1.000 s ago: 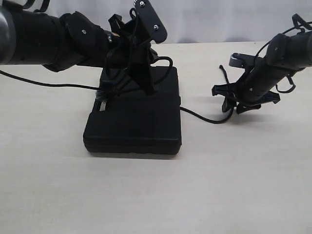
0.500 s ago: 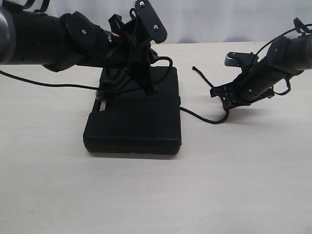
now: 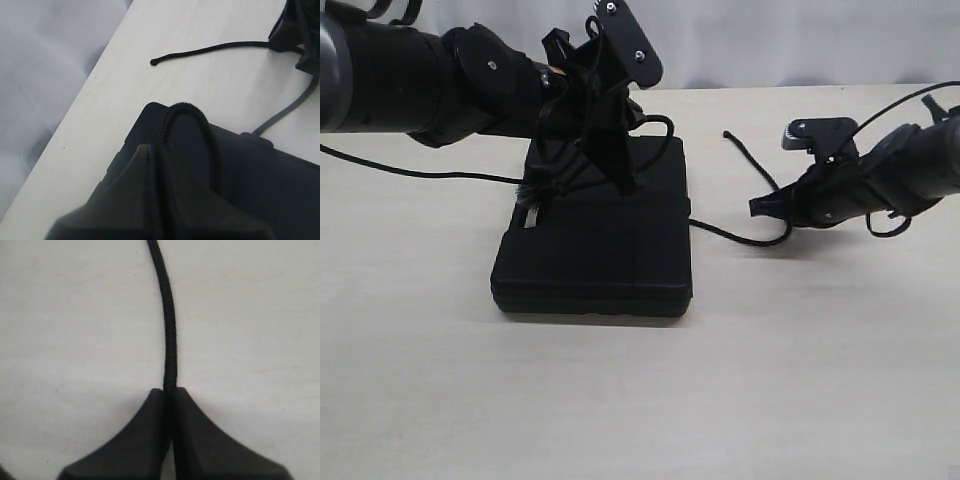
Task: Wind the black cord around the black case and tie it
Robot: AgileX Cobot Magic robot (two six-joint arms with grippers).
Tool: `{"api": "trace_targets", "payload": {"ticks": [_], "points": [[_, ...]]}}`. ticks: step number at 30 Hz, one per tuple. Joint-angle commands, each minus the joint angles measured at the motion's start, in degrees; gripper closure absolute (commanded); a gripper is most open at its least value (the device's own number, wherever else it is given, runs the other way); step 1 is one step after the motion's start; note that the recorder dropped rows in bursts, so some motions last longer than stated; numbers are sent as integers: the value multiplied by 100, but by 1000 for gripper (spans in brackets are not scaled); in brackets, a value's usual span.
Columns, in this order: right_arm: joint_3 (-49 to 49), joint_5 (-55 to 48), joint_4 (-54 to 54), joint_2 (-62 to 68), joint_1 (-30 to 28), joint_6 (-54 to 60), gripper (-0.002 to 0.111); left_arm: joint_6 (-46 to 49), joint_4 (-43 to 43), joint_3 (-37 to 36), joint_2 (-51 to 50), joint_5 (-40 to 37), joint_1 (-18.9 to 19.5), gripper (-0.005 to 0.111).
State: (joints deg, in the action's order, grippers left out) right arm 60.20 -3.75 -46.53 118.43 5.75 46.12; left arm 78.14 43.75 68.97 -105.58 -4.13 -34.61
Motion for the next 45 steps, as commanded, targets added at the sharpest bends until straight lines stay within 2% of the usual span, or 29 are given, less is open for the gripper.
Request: {"api": "trace_targets", "payload": {"ticks": [1,3,6,12,15,20,23,31,37,45], "points": [[-264,-41,-121,-170,484,503,104,-38,45,36,43,82,3,107],[-383,171,-121,-288,713,566,104,-39,45,36,43,72,3,107],[-735,1019,-121,-469,1047,566,104,-380,45,36,43,256,3,107],[-1362,2355,-121,-1056,1311,323,104,-624,45,36,31,463,3,107],[-1589,2517,225,-1270,1364,-28,104,-624,45,36,7,517,3,107],[-1889,2935,1666,-1310,1732,-1055,104,-709,45,36,-112,774,3,107],[-2052,3432,1695,-1310,1973,-1023,104,-901,45,36,-209,1114,3,107],[-2063,3531,1769,-1310,2036,-456,104,-926,243,36,-688,1951,243,107],[-2140,3471,2046,-1310,2036,-82,104,-926,324,36,-715,2081,399,107],[-2197,3349,3607,-1449,2036,-1026,104,-926,351,36,-799,2054,452,107]]}}
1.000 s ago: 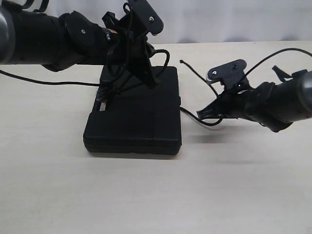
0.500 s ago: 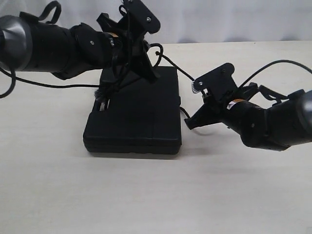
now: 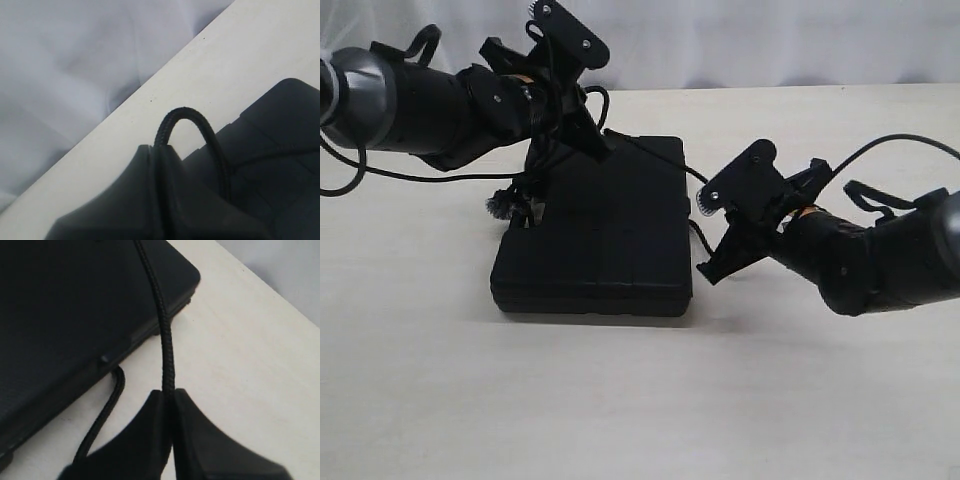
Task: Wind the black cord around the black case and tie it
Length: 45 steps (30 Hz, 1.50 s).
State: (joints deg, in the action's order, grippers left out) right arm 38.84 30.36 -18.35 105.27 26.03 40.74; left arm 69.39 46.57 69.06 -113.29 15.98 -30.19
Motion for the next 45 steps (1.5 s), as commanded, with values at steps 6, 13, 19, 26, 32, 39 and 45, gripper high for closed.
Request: {"api": "trace_targets", "payload": {"ticks": [6,13,19,26,32,39,45], "points": [[-87,3,1437,-174,8,-1020,104,-50,46,27,-28,-31,10,107],[-87,251,1241,-225,8,-1059,104,-50,-104,27,-28,-151,10,107],[-224,103,432,-541,8,-254,104,-28,-60,27,-28,86,13,107],[-309,-113,520,-575,8,-332,104,-28,-66,27,-127,283,13,107],[-309,-31,1654,-575,8,-1314,104,-28,-79,27,-185,328,13,107],[-401,-6,1621,-895,8,-1314,104,-28,-79,27,-206,324,13,107],[-452,-66,1577,-1090,8,-1340,104,-28,-79,27,-219,312,13,107]]}}
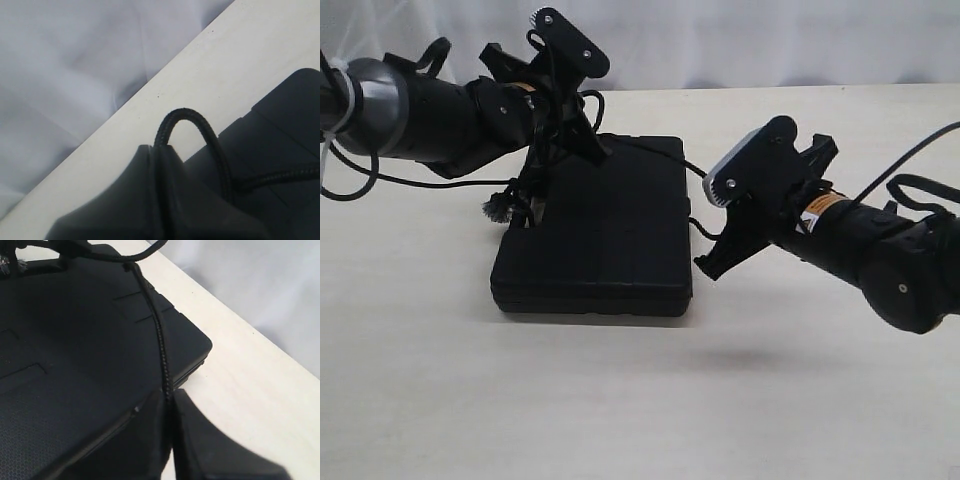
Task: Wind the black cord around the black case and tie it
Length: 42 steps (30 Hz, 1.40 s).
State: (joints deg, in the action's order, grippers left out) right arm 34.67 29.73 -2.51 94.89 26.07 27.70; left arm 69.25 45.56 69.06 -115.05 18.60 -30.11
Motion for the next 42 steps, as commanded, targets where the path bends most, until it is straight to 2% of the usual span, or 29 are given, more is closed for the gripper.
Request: {"api": "trace_targets", "payload": {"ticks": [1,10,13,15,17,19,22,23,29,36,42], "points": [[-35,-2,-7,-52,4,-36,104,-14,22,27,-43,49,5,107],[-35,65,-7,-66,4,-126,104,-14,22,27,-43,39,5,107],[152,-180,-1319,-104,-114,-128,104,-14,22,27,-43,16,5,107],[614,-1229,-2241,-94,-412,269,102,-14,22,27,-43,-31,5,107],[1195,-2590,-2748,11,-967,478,94,-14,22,27,-43,-46,5,107],[1621,-3426,-3032,207,-1466,370,79,-14,22,27,-43,-90,5,107],[1876,-3705,-3020,531,-1984,227,65,-14,22,27,-43,-105,5,107],[1948,-3745,-3020,636,-2091,148,64,-14,22,27,-43,-105,5,107],[3057,-4617,-2977,1654,-2262,105,63,-14,10,27,-43,-121,5,107],[3803,-4651,-2963,2671,-2262,94,64,-14,10,27,-43,-152,5,107],[3990,-4675,-2863,3089,-2275,121,78,-14,10,27,-43,-154,5,107]]}}
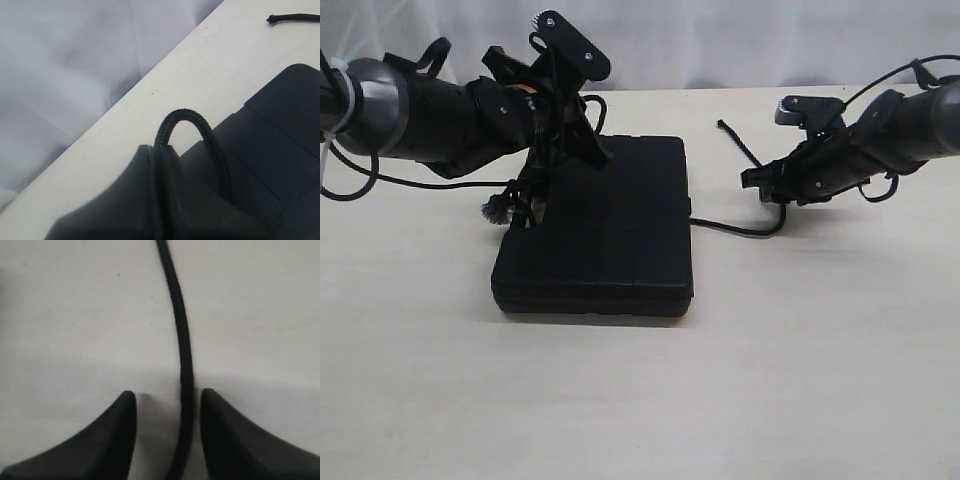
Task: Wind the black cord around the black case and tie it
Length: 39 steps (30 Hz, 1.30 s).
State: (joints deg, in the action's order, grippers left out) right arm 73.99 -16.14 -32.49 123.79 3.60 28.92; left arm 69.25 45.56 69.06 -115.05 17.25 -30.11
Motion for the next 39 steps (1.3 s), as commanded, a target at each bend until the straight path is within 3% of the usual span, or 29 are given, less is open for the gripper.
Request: {"api": "trace_targets", "payload": {"ticks": [1,6,13,21,29,33,39], "points": [[58,-88,176,202,-28,29,81,-14,10,27,-43,-19,5,107],[58,-328,248,225,-16,341,104,-14,10,27,-43,-19,5,107],[-39,-195,191,80,284,634,104,-14,10,27,-43,-19,5,107],[-1449,2064,214,-948,754,679,104,-14,10,27,-43,-7,5,107],[-2598,3635,627,-1583,1569,708,104,-37,10,27,-43,22,5,107],[-2865,4033,1004,-1583,2062,782,104,-273,57,27,-43,151,5,107],[-2905,4098,932,-1583,2314,1059,104,-313,83,27,-43,199,5,107]]}}
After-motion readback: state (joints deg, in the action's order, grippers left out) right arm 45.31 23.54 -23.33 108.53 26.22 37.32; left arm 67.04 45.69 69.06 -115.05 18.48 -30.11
